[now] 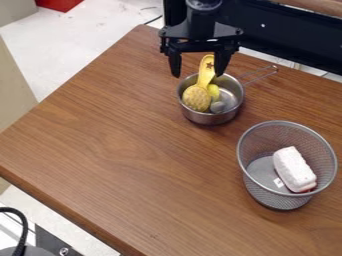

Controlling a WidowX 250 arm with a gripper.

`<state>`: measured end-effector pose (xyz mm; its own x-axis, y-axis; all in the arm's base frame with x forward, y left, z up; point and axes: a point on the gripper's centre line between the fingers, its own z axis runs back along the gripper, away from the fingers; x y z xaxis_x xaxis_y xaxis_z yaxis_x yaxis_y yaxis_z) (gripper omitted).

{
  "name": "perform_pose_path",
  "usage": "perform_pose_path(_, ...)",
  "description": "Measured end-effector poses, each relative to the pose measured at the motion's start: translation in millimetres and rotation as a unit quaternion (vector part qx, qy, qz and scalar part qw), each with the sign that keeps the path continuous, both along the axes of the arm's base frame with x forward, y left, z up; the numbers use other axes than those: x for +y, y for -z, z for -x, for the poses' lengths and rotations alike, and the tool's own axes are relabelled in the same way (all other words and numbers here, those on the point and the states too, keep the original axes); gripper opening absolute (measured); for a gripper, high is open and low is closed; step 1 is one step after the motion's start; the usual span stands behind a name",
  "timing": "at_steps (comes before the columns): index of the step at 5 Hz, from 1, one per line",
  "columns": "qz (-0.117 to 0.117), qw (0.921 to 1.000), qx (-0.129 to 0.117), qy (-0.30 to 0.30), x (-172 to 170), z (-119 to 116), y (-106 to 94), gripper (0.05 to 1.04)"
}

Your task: Put the brush to other pot

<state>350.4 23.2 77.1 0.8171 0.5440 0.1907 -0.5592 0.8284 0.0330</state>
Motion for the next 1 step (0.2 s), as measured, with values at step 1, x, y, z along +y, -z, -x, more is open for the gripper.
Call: perform_pose_path(1,0.013,0.9996,-0.018,0.018,9.3,20.5,-19.3,0.999)
